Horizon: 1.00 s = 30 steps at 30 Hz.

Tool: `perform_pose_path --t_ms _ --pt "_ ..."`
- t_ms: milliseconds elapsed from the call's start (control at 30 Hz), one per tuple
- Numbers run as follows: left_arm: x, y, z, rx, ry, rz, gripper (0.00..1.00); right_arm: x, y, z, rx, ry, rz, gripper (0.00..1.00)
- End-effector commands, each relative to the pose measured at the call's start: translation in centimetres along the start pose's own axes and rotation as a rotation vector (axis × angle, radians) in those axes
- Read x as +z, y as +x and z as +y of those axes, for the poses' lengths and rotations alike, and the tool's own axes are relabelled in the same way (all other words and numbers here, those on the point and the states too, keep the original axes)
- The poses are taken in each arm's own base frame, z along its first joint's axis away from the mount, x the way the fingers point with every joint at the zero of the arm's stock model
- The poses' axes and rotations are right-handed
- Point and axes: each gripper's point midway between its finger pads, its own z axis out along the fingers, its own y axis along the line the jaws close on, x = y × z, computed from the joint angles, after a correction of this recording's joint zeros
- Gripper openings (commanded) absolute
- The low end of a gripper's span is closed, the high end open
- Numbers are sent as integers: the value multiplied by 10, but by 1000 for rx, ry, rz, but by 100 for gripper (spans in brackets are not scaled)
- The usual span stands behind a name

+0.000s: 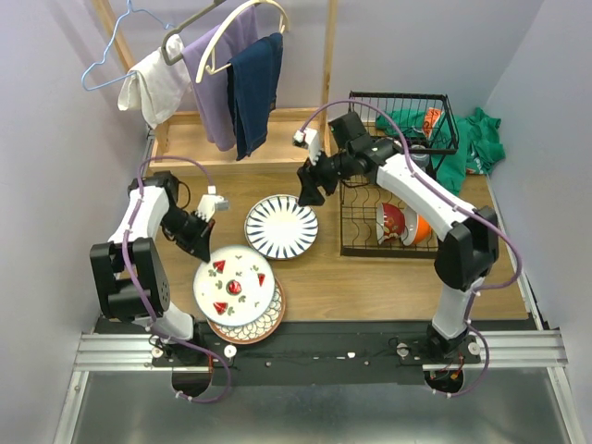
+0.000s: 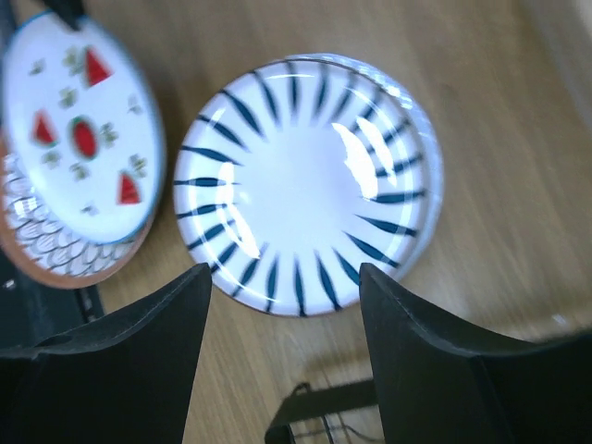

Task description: Load the mixed dishes into the dish rack

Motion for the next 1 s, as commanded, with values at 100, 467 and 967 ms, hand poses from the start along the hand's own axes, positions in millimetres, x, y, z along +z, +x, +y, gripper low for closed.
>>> perform_pose_path --t_ms 100,467,967 --pt "-35 -60 -31 101 62 -238 0 28 0 51 -40 -430 -55 73" --pt "-48 -102 -62 246 49 -401 0 65 5 90 -120 -705 -79 76" --pt "-55 -125 -63 247 -3 -526 6 78 4 100 -96 -665 -30 1"
